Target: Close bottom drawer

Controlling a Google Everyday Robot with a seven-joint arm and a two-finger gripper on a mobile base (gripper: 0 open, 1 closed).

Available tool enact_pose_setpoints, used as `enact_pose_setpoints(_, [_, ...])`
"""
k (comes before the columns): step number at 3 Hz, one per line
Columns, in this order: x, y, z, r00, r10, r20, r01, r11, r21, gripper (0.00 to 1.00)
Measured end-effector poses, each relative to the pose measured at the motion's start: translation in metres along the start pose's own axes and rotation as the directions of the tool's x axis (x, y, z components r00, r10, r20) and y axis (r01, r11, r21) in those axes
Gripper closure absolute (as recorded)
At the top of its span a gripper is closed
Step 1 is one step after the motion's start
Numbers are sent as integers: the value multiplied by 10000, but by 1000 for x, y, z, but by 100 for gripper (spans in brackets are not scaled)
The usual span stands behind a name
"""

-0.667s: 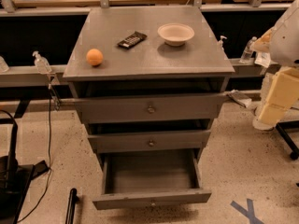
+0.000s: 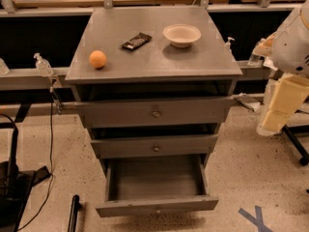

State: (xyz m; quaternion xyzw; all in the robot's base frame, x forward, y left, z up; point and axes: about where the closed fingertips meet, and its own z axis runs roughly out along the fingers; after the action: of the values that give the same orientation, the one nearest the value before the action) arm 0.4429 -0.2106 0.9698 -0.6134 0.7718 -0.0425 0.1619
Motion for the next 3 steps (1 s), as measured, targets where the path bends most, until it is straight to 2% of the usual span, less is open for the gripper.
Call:
enact_pose_setpoints(1, [-17,14,41,9986,178,502,-161,9993,-346,0])
enact_pose_setpoints(2, [-44,61,135,9740,785,2127,-479,9882,-1453,0])
enact_pose_setpoints(3, [-79,69,233,8591,2286,4579,-1348,9642,-2284,0])
